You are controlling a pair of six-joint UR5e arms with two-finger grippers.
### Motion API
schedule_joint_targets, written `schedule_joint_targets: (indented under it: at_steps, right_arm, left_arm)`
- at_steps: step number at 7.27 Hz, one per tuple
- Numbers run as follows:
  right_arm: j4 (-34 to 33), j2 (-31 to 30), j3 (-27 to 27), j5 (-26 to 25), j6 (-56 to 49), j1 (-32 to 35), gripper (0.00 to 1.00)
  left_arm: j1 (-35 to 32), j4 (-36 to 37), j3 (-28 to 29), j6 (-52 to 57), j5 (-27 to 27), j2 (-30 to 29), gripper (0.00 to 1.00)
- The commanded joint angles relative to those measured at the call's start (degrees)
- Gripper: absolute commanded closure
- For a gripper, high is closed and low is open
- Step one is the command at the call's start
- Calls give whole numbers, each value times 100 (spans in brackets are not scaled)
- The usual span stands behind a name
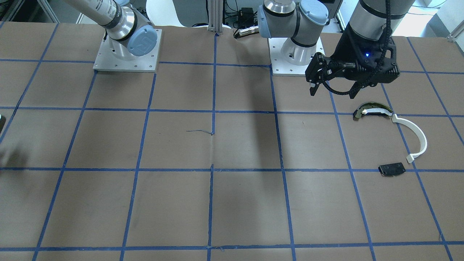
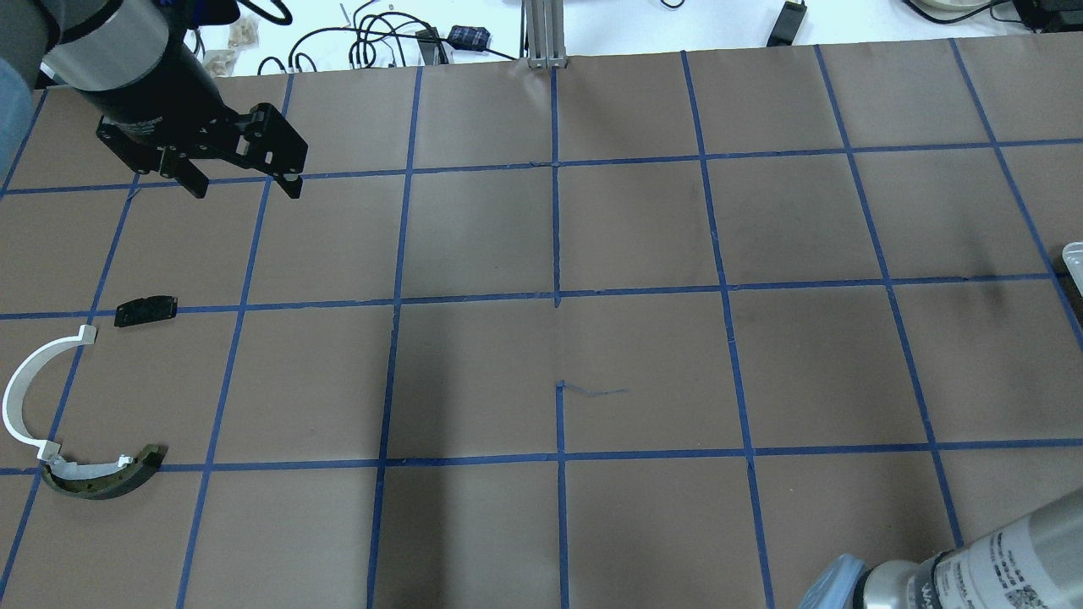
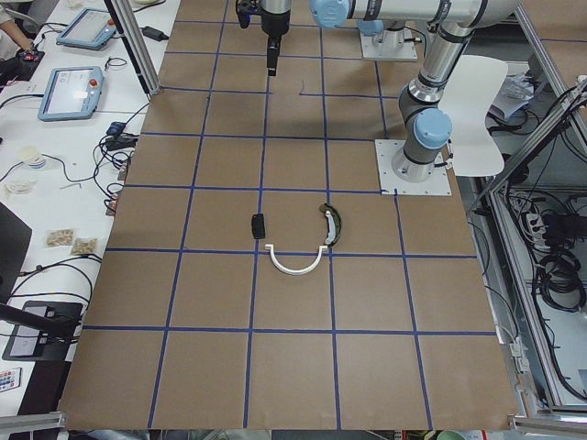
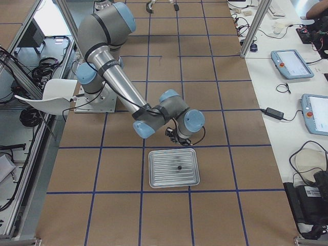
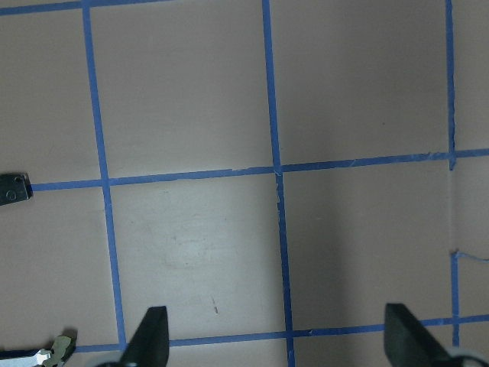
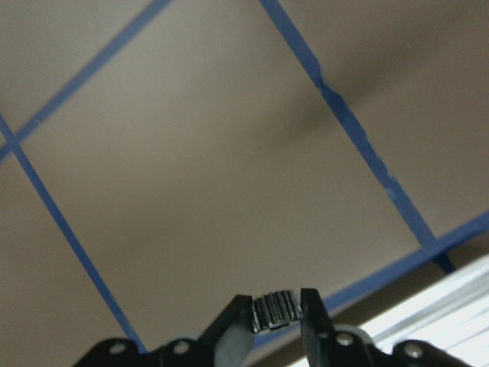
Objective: Place bearing gear from tray to pile
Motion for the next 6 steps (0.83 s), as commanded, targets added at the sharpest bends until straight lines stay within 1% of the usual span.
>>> schedule_joint_targets:
  at_steps: [1, 2, 3, 4, 5, 6]
  right_arm:
    - [646, -872, 478, 495, 2269, 1096, 100]
    - [587, -1163, 759, 769, 3377, 1815, 100]
    - [551, -1227, 866, 945, 4650, 2649, 100]
    - [177, -1192, 885, 991, 5976, 3527, 100]
    - [-297, -992, 911, 1069, 6938, 4311, 100]
    - [-989, -764, 938, 1288, 8044, 4884, 100]
  left_arm:
    - [6, 0, 0, 0, 0, 0, 0]
    - [-2, 0, 0, 0, 0, 0, 0]
    - [-3, 9, 0, 0, 0, 0, 0]
    - [6, 9, 0, 0, 0, 0, 0]
    - [6, 9, 0, 0, 0, 0, 0]
    - [6, 9, 0, 0, 9, 0, 0]
